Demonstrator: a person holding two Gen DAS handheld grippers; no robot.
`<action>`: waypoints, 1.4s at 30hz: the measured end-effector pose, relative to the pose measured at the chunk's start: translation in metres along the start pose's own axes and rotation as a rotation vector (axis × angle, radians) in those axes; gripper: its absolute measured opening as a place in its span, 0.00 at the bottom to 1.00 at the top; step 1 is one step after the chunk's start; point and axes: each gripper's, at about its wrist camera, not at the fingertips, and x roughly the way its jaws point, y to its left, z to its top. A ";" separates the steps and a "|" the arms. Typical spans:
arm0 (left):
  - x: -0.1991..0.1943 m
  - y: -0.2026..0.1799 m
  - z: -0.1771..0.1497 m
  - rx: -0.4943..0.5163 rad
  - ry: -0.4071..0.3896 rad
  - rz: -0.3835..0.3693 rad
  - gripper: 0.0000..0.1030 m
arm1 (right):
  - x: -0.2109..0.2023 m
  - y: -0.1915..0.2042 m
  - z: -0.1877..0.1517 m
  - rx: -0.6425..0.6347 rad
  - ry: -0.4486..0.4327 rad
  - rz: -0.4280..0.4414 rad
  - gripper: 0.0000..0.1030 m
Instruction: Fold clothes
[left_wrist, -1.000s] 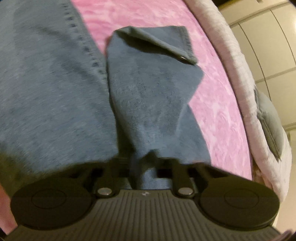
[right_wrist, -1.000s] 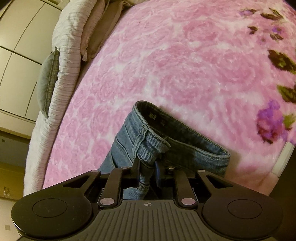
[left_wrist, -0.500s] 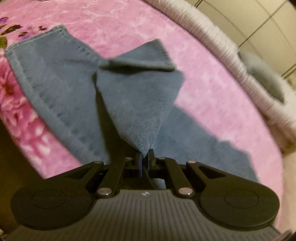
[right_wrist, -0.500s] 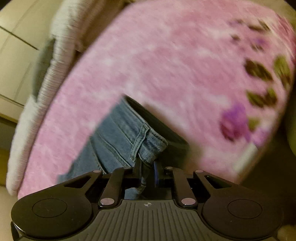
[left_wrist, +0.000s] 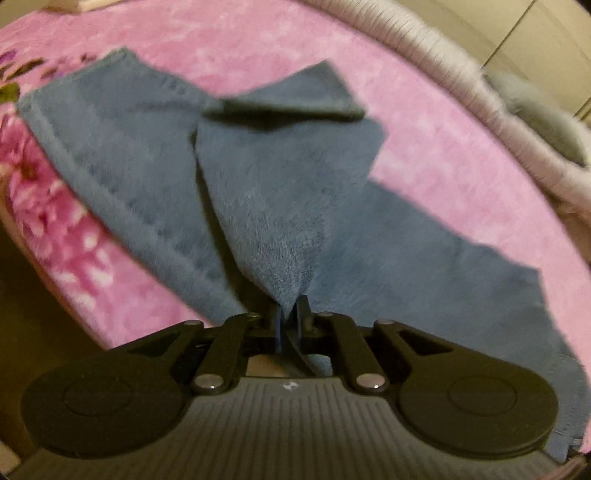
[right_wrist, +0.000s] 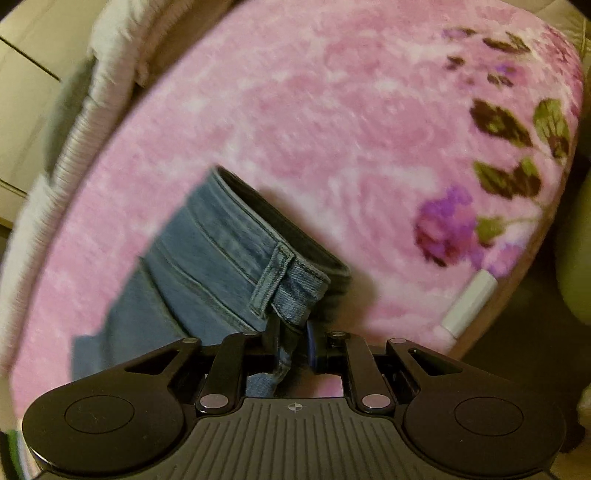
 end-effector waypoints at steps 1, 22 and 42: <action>-0.001 -0.002 0.000 0.010 -0.001 0.009 0.06 | 0.000 0.003 0.000 -0.003 -0.001 -0.017 0.17; -0.078 -0.009 0.069 0.284 -0.011 0.108 0.23 | 0.011 0.201 -0.085 -0.471 0.220 0.073 0.37; 0.024 -0.097 0.101 0.848 0.125 -0.089 0.29 | 0.042 0.303 -0.231 -0.210 0.238 -0.039 0.37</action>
